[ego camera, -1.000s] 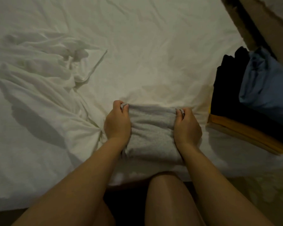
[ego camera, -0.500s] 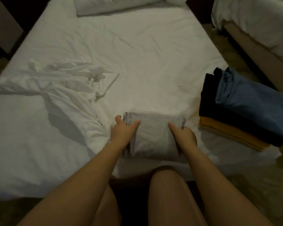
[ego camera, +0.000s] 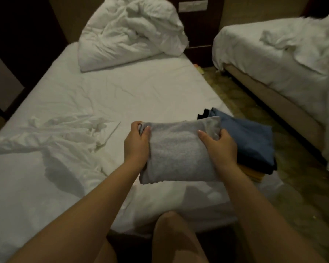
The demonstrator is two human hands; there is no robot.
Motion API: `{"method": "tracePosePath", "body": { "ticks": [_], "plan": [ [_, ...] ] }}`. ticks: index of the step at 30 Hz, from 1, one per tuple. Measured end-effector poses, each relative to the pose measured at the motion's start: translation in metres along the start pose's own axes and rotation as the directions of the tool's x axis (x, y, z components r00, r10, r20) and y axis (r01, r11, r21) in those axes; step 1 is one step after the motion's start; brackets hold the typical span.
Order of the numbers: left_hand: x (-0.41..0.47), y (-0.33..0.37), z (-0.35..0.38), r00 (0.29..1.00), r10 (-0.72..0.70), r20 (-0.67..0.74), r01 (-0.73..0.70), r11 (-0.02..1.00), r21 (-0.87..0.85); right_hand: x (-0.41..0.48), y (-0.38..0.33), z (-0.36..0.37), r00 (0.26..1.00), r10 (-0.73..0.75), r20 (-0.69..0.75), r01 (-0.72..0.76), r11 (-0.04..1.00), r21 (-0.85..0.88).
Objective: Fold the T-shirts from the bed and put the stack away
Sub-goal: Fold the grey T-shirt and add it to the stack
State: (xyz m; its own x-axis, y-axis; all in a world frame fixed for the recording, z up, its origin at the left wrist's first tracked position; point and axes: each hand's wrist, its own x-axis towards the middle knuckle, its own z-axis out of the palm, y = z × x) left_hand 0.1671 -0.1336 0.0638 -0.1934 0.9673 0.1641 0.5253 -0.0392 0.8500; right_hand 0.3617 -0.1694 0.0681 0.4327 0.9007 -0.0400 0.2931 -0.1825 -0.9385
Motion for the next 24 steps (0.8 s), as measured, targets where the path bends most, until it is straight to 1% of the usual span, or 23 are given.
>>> {"method": "tracePosePath", "body": {
  "ticks": [4,9,12,14,16,20,24],
  "plan": [
    [0.016,0.067,0.037,0.989,0.129,0.074,-0.129,0.992,-0.007,0.026,-0.01,-0.061,0.991,0.013,-0.132,-0.016,1.0,-0.022],
    [0.029,0.119,0.106,0.956,0.241,0.167,-0.244,0.97,-0.002,0.061,0.002,-0.128,0.964,0.104,-0.243,-0.111,0.994,-0.015],
    [0.04,0.132,0.145,0.949,0.216,0.23,-0.223,0.975,0.001,0.084,0.023,-0.147,0.951,0.19,-0.245,-0.191,0.981,0.02],
    [0.052,0.132,0.166,0.95,0.191,0.247,-0.2,0.98,0.013,0.1,0.037,-0.148,0.947,0.222,-0.231,-0.22,0.975,0.037],
    [0.065,0.122,0.183,0.953,0.167,0.252,-0.182,0.983,0.037,0.115,0.048,-0.142,0.94,0.251,-0.231,-0.248,0.968,0.043],
    [0.081,0.091,0.209,0.959,0.114,0.258,-0.146,0.983,0.108,0.142,0.072,-0.12,0.932,0.279,-0.232,-0.287,0.958,-0.003],
    [0.088,0.068,0.226,0.969,0.089,0.229,-0.118,0.986,0.118,0.153,0.095,-0.101,0.918,0.309,-0.247,-0.319,0.948,0.0]
  ]
}}
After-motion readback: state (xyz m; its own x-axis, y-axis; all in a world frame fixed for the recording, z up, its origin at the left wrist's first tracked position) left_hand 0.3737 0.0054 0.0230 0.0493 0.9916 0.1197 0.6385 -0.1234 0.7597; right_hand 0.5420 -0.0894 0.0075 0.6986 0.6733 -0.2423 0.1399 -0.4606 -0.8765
